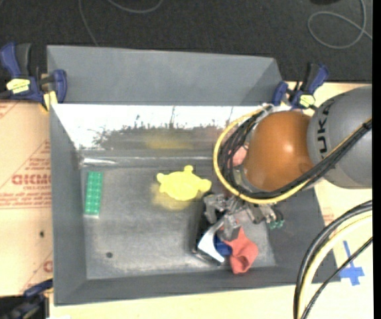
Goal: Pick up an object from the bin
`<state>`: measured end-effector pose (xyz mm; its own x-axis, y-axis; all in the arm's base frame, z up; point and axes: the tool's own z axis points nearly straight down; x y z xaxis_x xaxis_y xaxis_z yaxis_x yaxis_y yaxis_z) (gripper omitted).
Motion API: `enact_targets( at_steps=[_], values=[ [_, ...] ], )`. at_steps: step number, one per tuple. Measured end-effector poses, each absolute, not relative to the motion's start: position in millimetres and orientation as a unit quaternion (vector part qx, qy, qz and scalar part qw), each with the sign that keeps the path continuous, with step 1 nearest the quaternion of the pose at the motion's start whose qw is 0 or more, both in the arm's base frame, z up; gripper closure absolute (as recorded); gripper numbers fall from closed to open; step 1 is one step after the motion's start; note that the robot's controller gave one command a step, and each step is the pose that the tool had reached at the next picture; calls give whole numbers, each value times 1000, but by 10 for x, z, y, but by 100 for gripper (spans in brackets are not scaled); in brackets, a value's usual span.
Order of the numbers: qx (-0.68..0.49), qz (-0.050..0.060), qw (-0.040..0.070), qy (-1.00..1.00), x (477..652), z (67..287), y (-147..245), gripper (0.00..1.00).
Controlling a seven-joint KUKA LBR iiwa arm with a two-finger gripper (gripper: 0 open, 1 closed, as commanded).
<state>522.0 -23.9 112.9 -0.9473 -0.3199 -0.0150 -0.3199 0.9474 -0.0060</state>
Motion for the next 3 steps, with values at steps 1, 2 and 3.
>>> enact_targets(
  at_steps=[1,2,3],
  values=[
    [-162,-2,8,987,5221,1129,-239,100],
    [-175,-1,6,985,5196,1975,-146,100],
    [-174,-1,6,985,5196,1975,-145,100]
  ],
)
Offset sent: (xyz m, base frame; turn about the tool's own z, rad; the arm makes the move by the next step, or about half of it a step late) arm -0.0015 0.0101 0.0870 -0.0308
